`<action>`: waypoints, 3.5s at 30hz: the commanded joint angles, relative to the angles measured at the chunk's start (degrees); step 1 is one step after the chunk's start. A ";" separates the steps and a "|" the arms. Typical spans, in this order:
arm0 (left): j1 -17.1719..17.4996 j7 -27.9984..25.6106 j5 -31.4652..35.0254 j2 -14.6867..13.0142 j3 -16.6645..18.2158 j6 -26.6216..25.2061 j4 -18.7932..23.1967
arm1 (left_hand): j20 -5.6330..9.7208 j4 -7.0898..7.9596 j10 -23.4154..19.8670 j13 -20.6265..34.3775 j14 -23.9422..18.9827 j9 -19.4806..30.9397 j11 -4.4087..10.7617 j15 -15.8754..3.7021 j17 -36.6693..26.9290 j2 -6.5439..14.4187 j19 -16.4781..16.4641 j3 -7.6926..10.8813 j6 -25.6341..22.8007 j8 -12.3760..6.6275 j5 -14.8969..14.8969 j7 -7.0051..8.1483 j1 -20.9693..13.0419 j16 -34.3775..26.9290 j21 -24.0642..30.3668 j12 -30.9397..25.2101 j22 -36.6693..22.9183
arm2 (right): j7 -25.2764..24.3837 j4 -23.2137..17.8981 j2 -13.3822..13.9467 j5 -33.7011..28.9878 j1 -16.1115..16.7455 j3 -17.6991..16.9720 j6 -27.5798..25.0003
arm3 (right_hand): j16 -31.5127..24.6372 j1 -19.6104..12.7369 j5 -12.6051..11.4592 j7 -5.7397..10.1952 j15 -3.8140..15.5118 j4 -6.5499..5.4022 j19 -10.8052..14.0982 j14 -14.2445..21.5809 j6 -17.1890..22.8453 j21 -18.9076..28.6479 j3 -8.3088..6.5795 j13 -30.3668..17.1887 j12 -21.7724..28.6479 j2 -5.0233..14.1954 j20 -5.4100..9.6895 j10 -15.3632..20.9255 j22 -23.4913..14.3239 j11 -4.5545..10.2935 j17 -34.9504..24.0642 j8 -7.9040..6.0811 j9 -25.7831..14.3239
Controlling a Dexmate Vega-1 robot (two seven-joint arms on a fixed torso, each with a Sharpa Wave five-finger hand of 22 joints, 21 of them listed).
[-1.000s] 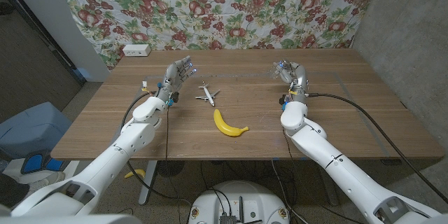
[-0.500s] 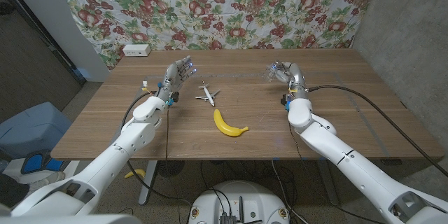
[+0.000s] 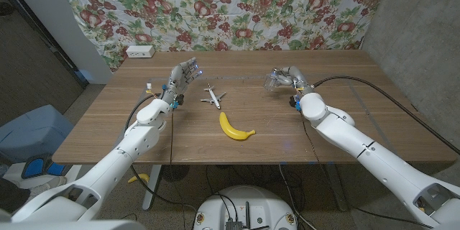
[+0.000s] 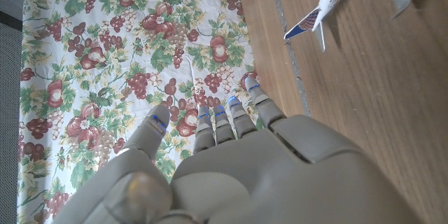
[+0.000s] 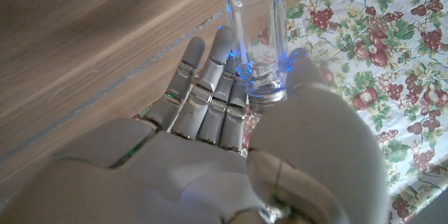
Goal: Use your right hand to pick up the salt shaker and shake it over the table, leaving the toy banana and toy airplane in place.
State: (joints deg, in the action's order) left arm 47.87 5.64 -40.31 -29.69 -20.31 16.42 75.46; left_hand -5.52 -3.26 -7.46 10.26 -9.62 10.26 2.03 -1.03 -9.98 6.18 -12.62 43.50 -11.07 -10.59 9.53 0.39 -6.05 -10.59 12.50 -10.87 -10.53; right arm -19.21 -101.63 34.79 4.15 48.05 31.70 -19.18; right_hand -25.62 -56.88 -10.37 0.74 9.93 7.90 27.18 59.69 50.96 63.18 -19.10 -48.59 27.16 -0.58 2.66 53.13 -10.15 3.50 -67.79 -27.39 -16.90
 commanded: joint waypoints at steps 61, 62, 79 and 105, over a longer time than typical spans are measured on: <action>-1.67 0.23 0.13 0.55 -0.19 -0.48 -2.03 | 0.14 0.10 -0.63 0.09 -0.57 0.09 0.19 -0.12 -0.16 3.38 -0.50 0.42 -1.52 -0.26 0.24 0.00 0.53 -0.04 -0.06 -0.32 -0.25 | -17.63 8.34 -7.99 -3.54 1.68 -0.98 12.47 | 0.43 -7.32 -0.12 1.89 2.57 0.94 0.18 1.02 2.87 0.79 -6.70 -0.30 -0.62 7.23 5.55 6.57 0.12 5.78 -0.55 0.39 -0.95; -1.70 0.27 0.14 0.53 -0.22 -0.55 -2.04 | 0.17 0.09 -0.68 0.09 -0.57 0.09 -0.03 -0.12 -0.16 3.38 -0.52 0.41 -1.52 -0.25 0.24 0.00 0.52 -0.04 -0.06 -0.34 -0.25 | -16.69 8.06 -7.40 -3.76 1.47 -0.73 12.08 | 0.45 -7.25 -0.11 2.00 2.51 0.90 0.17 0.99 2.82 0.79 -6.67 -0.27 -0.65 7.19 5.66 6.56 0.12 5.76 -0.54 0.42 -0.95; -1.76 0.20 0.24 0.35 -0.30 -0.93 -1.68 | 0.09 0.15 -0.77 0.09 -0.60 0.10 0.09 -0.09 -0.17 3.42 -0.50 0.45 -1.86 -0.30 0.24 -0.06 0.53 -0.05 -0.08 -0.34 -0.25 | 6.73 2.08 1.65 3.11 -4.79 1.90 -2.20 | 0.49 -7.25 -0.16 2.30 2.63 0.96 -0.42 1.00 3.31 0.67 -6.68 -0.64 -0.72 7.05 5.81 6.53 0.12 5.92 -0.69 0.33 -1.02; -1.12 -0.26 0.18 -0.10 -0.17 -1.36 -0.34 | 0.10 0.25 -1.17 0.09 -0.61 0.11 0.09 -0.08 -0.17 3.43 -0.53 0.50 -2.84 -0.50 0.25 -0.55 0.54 -0.05 -0.07 -0.41 -0.25 | -5.39 1.98 -1.25 1.31 -0.85 0.63 2.08 | 0.60 -7.25 -0.22 2.24 2.59 0.91 -0.58 0.94 3.22 0.68 -6.75 -0.64 -1.08 7.08 5.75 6.73 0.13 5.72 -0.77 0.48 -1.16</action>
State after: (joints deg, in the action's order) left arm 46.53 5.63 -40.15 -29.67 -20.49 15.18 74.68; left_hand -5.52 -3.10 -8.28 10.26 -9.62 10.26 2.04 -1.03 -9.98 6.19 -12.62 43.65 -13.33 -10.82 9.53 0.00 -6.05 -10.59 12.50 -10.87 -10.52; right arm -16.66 -99.99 36.11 7.20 44.17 33.77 -20.24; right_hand -25.27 -56.88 -10.18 0.44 10.21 9.01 26.57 60.20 51.26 63.64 -20.21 -49.21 25.83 -0.58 2.45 53.45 -9.90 3.20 -68.40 -26.59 -17.02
